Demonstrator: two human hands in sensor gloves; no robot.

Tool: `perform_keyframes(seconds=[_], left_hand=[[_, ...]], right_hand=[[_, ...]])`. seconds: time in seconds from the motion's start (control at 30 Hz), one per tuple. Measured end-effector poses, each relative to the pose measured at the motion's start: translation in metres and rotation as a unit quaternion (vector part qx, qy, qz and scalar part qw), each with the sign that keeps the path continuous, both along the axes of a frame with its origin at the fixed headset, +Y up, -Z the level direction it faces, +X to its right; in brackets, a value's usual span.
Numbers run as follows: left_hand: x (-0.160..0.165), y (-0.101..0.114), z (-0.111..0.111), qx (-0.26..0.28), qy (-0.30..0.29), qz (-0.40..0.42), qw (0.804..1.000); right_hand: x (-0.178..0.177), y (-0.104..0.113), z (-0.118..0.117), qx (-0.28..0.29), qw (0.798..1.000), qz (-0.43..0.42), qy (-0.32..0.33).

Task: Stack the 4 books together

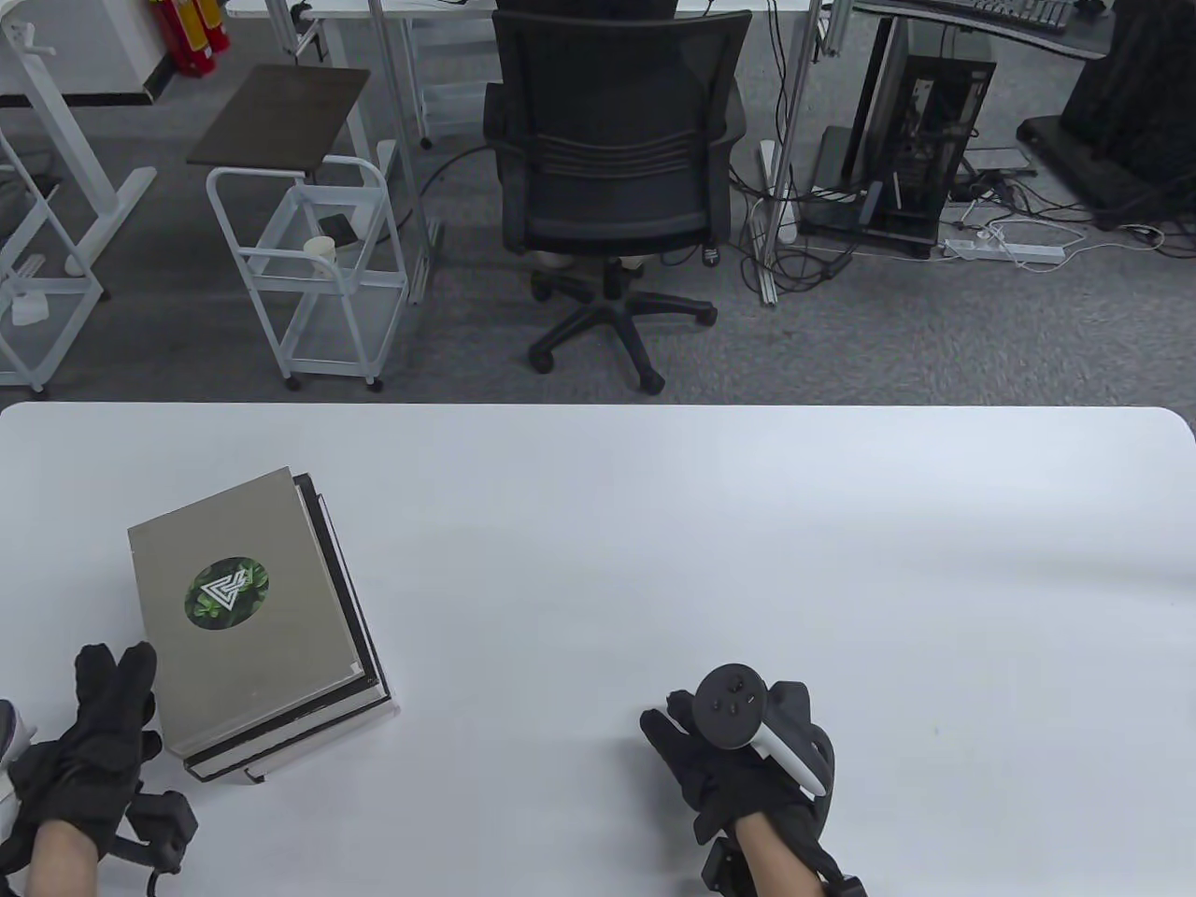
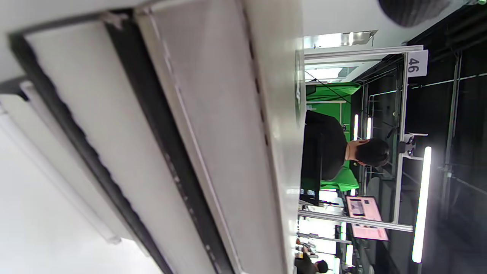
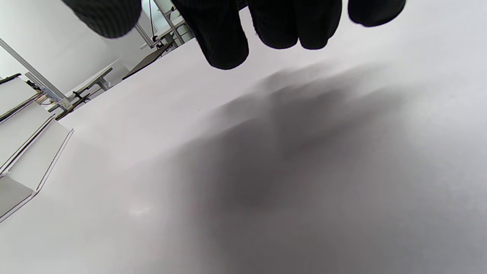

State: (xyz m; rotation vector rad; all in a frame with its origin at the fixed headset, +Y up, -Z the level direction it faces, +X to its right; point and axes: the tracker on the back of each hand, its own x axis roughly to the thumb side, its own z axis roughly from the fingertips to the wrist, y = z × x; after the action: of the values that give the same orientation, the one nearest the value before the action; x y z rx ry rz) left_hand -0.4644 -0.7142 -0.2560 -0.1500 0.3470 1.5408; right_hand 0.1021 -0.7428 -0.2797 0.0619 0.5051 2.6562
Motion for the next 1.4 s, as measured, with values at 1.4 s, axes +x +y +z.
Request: perform_keyframes(seconds=[1.4], left_hand=[[0.024, -0.057, -0.027, 0.049, -0.091, 0.229, 0.968]], right_hand=[[0.003, -0.002, -0.003, -0.016, 1.0, -0.025, 0.001]])
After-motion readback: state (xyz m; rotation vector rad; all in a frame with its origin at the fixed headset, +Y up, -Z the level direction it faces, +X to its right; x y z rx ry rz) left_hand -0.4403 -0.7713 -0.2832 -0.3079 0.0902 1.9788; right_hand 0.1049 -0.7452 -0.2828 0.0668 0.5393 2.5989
